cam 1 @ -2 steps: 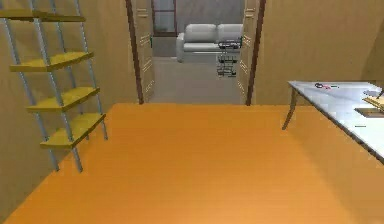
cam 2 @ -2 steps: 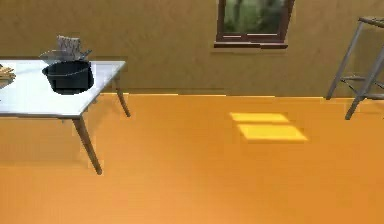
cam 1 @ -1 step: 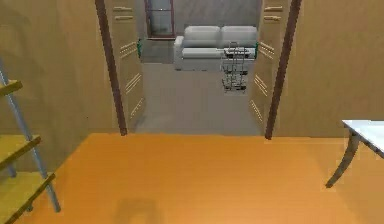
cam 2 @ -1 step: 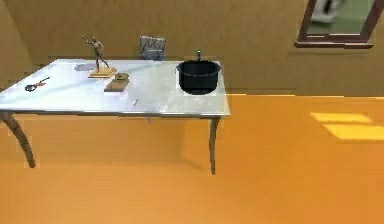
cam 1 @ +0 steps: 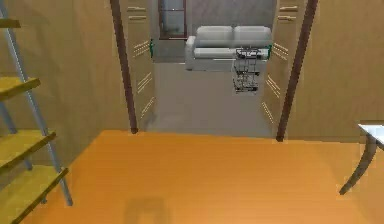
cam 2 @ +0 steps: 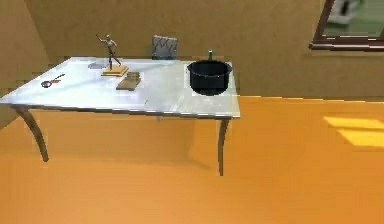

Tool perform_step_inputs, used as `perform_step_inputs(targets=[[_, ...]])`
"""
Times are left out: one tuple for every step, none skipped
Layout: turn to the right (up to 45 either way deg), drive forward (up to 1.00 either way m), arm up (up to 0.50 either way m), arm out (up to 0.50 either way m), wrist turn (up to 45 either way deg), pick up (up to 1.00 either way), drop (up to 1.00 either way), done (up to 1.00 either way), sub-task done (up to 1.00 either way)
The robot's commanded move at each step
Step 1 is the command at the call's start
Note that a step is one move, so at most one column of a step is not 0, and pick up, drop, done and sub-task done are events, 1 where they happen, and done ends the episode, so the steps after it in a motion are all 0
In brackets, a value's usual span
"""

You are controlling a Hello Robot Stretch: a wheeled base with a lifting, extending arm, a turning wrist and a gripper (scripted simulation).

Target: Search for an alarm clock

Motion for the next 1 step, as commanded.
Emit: perform_step_inputs(targets=[[0.0,1.00,0.00,0.00,0.0,0.00,0.00,0.00,0.00]])
